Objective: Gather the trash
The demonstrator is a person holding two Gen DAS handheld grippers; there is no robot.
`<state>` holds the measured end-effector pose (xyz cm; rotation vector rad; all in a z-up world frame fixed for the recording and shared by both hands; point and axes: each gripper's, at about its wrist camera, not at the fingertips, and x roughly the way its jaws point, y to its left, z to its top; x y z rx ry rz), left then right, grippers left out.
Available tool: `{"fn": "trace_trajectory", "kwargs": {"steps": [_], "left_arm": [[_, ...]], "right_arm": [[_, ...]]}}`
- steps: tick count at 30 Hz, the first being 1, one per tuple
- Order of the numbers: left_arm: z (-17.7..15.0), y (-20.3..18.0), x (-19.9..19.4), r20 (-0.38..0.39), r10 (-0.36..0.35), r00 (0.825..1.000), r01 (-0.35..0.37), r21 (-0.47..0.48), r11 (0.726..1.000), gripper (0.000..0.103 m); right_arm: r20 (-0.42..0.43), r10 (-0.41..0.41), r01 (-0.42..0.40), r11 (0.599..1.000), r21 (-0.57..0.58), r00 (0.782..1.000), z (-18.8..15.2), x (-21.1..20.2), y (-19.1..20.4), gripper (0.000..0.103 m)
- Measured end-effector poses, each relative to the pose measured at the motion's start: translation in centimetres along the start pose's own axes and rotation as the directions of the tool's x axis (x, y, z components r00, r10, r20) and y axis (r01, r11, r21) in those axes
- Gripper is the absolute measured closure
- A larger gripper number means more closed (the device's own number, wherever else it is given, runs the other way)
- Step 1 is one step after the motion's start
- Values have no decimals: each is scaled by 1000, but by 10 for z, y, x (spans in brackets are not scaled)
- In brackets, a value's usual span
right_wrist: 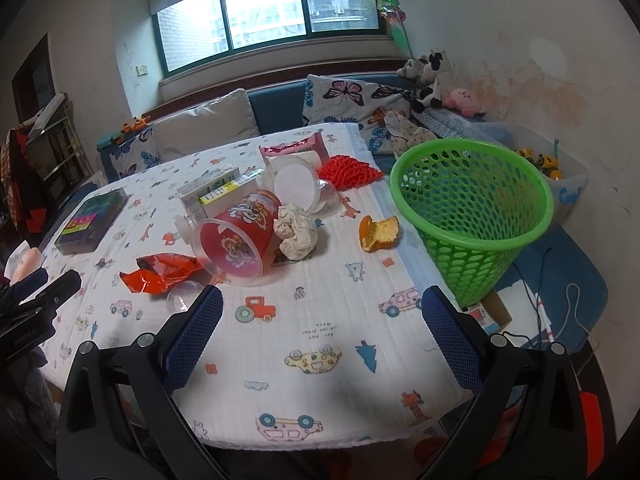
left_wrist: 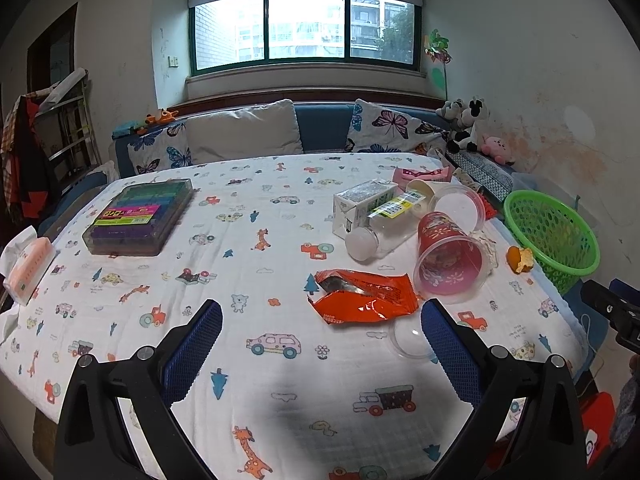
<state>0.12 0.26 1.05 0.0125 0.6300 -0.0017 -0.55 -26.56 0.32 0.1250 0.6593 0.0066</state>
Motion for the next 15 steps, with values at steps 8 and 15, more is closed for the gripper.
{"fn": "trace_trajectory", "kwargs": {"steps": [8, 15], "left_arm": [[3, 5, 11, -17, 5, 1000, -5, -11, 1000, 6], [4, 10, 24, -42, 9, 999, -10, -9, 1000, 6]], "right_arm": [[-16, 2, -2, 1000, 0, 1000, 5, 9, -1, 4], [-31, 8, -9, 1000, -22, 999, 11, 20, 4, 4]]}}
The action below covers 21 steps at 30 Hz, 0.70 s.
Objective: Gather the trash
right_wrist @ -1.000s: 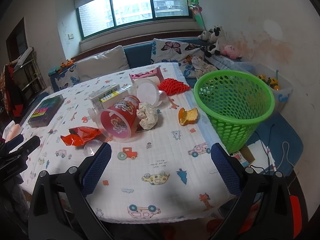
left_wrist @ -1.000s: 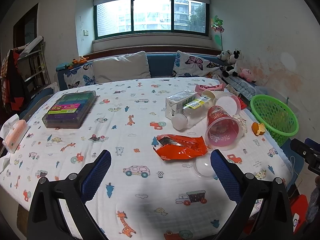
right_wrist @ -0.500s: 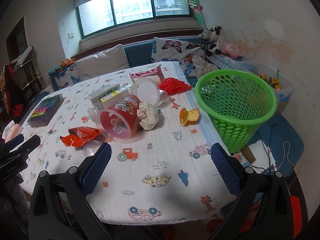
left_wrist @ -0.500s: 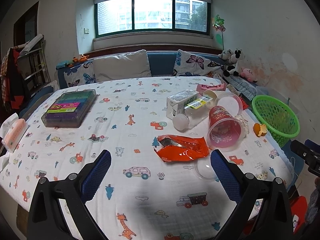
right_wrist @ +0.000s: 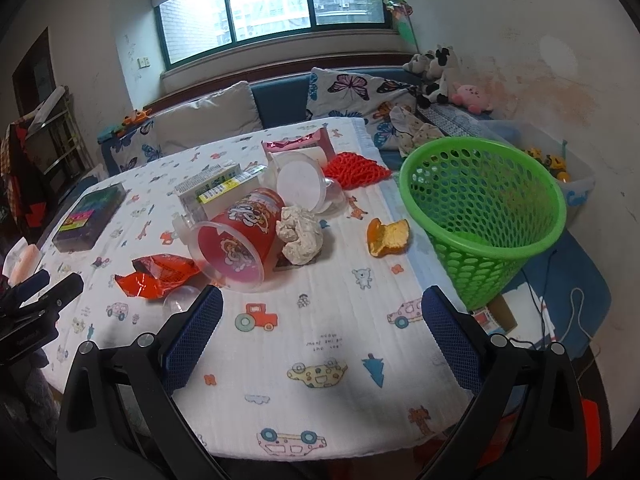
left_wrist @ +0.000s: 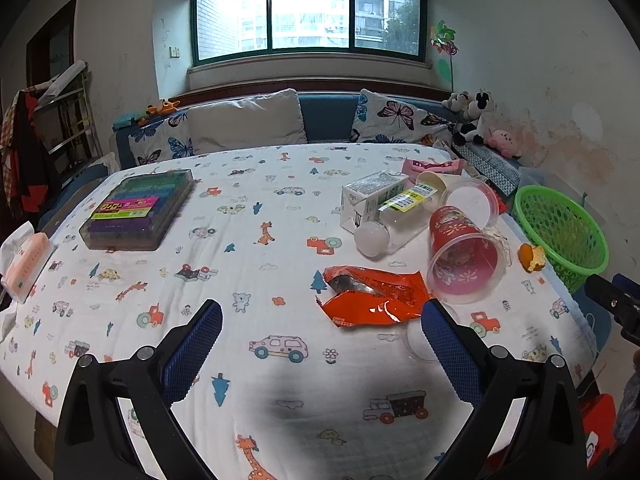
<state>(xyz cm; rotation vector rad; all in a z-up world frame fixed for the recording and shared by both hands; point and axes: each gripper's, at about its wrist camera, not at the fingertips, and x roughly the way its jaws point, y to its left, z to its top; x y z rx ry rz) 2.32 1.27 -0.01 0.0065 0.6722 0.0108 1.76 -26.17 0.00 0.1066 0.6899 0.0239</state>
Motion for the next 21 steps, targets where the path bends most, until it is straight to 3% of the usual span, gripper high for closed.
{"fn": "trace_trajectory", "kwargs": {"steps": [9, 21], "left_arm": [[-4, 9, 16, -43, 16, 999, -16, 9, 1000, 6], [-2, 32, 30, -59, 55, 997, -54, 12, 998, 6]], "right_arm": [[-32, 37, -38, 998, -41, 999, 1, 15, 14, 4], [-116, 177, -192, 972, -137, 977, -17, 52, 62, 5]]}}
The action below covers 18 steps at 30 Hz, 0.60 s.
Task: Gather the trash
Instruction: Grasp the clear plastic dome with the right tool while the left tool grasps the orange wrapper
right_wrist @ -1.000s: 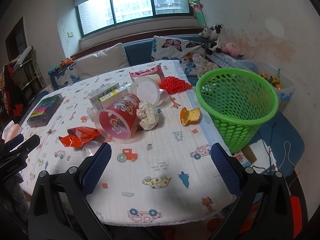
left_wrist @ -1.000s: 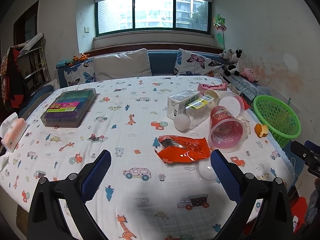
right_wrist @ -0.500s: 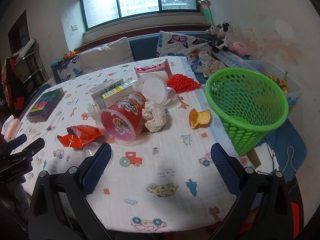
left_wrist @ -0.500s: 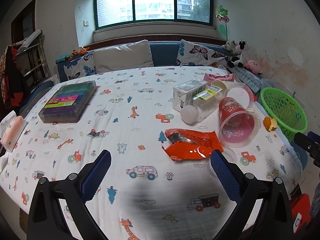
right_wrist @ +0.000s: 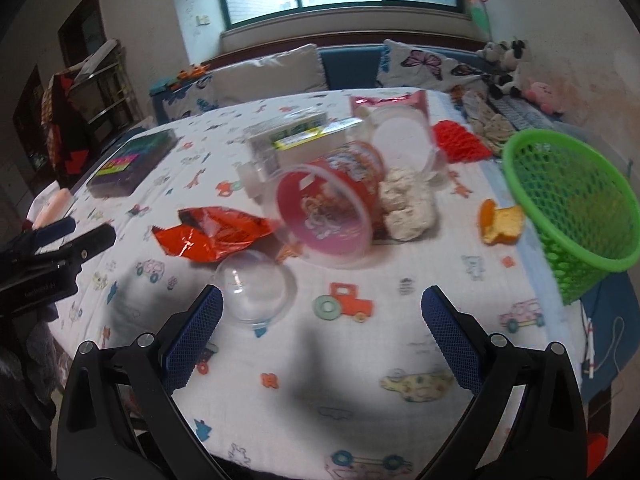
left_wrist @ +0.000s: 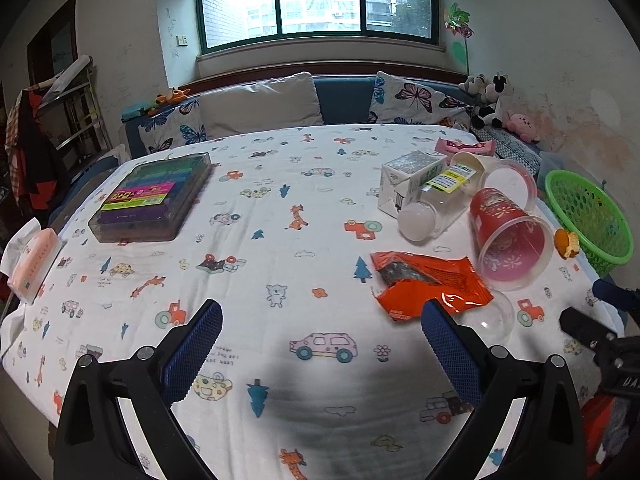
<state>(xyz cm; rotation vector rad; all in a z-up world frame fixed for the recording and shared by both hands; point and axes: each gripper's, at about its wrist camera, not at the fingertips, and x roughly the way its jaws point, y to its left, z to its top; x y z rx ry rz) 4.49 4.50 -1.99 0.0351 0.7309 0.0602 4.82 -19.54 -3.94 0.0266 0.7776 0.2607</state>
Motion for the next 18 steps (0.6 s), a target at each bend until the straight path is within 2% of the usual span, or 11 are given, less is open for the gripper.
{"fn": "trace_trajectory", "kwargs": {"steps": [6, 11, 18], "left_arm": [[2, 7, 9, -13, 2, 1000, -2, 7, 1000, 6], [4, 8, 20, -37, -28, 999, 29, 29, 999, 6], [6, 5, 33, -70, -109, 992, 114, 71, 991, 6]], "right_arm": [[-27, 30, -31, 998, -50, 999, 1, 26, 22, 6], [-57, 37, -43, 994, -96, 998, 0, 47, 37, 10], [-91, 40, -53, 989, -140, 995, 0, 73, 50, 25]]}}
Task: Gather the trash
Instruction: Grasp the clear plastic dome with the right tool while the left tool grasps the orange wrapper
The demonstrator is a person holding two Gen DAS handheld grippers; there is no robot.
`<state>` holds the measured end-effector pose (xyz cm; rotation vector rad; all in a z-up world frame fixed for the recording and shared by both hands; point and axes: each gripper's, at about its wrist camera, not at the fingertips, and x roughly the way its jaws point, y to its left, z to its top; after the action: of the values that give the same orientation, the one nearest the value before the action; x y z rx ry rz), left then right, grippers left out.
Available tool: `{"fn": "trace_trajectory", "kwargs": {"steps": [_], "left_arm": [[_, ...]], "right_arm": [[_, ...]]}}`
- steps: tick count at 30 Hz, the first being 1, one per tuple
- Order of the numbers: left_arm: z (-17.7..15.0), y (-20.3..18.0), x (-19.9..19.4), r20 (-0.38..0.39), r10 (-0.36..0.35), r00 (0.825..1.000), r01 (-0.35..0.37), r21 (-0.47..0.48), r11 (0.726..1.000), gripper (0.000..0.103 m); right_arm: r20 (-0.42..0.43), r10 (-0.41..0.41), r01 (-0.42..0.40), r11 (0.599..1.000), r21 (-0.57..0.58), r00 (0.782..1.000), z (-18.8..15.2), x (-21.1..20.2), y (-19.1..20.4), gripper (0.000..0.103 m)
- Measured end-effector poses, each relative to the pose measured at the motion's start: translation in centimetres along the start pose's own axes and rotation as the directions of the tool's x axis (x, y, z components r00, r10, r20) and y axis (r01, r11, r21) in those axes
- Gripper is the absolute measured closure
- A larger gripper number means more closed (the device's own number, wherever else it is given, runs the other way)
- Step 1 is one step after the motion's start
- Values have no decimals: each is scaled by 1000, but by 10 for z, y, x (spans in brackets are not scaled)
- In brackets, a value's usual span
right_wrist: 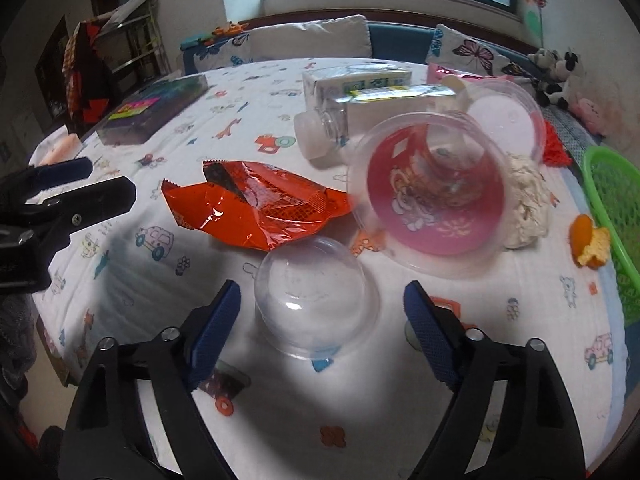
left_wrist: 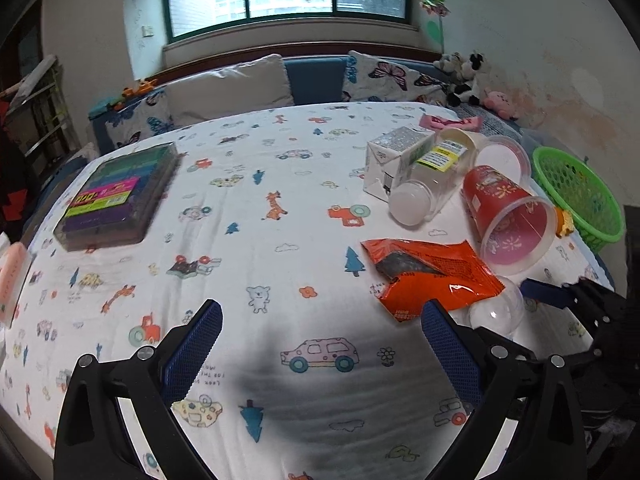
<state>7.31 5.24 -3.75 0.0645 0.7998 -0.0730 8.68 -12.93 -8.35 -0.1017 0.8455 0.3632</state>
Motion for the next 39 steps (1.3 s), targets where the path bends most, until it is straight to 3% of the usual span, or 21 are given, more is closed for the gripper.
{"fn": "trace_trajectory", "kwargs": {"steps": [4, 6, 12, 15, 21, 25, 27, 32, 35, 37, 39], "left_arm": [[3, 0, 7, -32, -103, 994, 105, 57, 993, 6], [3, -3, 8, -30, -104, 994, 107, 113, 988, 6], [1, -21, 14, -27, -156, 987, 157, 287, 945, 6], [2, -30, 22, -55, -202, 978, 208, 361, 909, 6], [12, -53, 40, -108, -292, 950, 302, 545, 782, 6], [22, -61, 50, -164, -354, 921, 373, 634, 677, 6], [27, -63, 55, -183, -369, 911, 392, 659, 642, 6], [34, -71, 70, -271, -411, 871, 468, 713, 521, 6], [41, -73, 81, -304, -420, 855, 496, 716, 491, 6], [46, -72, 87, -340, -444, 829, 538, 703, 466, 6], [49, -72, 95, -363, -452, 815, 559, 697, 449, 6]], "right_arm": [[-12, 4, -4, 1000, -4, 1000, 1, 4, -2, 36], [-17, 21, -21, 1000, 9, 1000, 0, 3, -5, 40], [-16, 31, -31, 999, 27, 999, -5, -12, -13, 40], [-11, 33, -32, 999, 32, 999, -8, -25, -18, 40], [-3, 41, -41, 996, 82, 999, -17, -55, -38, 40], [11, 36, -37, 992, 122, 999, -18, -70, -51, 40], [14, 36, -38, 987, 153, 999, -18, -77, -58, 40], [26, 31, -36, 977, 212, 999, -16, -88, -72, 39], [31, 28, -35, 970, 241, 999, -16, -94, -77, 39], [30, 30, -37, 965, 261, 999, -17, -96, -81, 39], [26, 27, -33, 960, 276, 999, -17, -97, -84, 39]]}}
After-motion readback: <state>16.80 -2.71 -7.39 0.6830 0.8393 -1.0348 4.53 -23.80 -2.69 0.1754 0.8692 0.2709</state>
